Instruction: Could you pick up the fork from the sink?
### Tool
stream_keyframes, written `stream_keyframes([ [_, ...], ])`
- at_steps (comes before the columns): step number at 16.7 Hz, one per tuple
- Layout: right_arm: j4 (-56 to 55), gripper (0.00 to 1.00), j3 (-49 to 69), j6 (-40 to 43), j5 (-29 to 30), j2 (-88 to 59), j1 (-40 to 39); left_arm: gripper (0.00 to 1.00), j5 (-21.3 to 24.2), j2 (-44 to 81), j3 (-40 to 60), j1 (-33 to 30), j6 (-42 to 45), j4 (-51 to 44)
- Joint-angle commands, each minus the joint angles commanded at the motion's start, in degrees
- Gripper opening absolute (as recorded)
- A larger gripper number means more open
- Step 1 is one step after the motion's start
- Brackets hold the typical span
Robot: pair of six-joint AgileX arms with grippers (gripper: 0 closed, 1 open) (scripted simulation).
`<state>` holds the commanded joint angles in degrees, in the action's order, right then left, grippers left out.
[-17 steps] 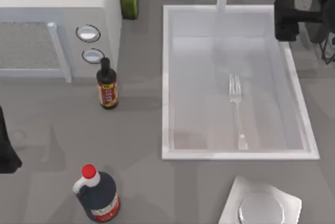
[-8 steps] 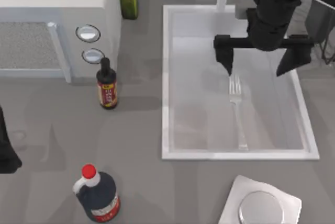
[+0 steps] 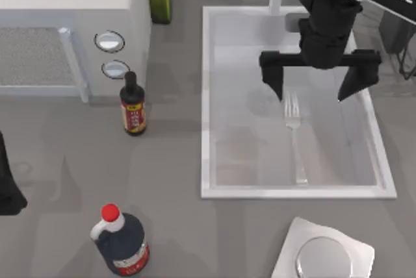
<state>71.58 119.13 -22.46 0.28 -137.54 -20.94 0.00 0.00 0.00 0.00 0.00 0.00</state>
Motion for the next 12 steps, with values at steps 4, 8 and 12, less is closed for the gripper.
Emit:
stream_keyframes([
  [4,-4.18,1.0,-2.6,-0.01,0.03,-1.97,-0.04,1.0,0.0,0.0,0.0,0.0,0.0,0.0],
  [8,-16.25,1.0,-8.32,-0.11,0.1,-7.08,-0.21,1.0,0.0,0.0,0.0,0.0,0.0,0.0],
  [12,-24.29,1.0,-12.72,-0.22,0.16,-11.37,-0.37,1.0,0.0,0.0,0.0,0.0,0.0,0.0],
])
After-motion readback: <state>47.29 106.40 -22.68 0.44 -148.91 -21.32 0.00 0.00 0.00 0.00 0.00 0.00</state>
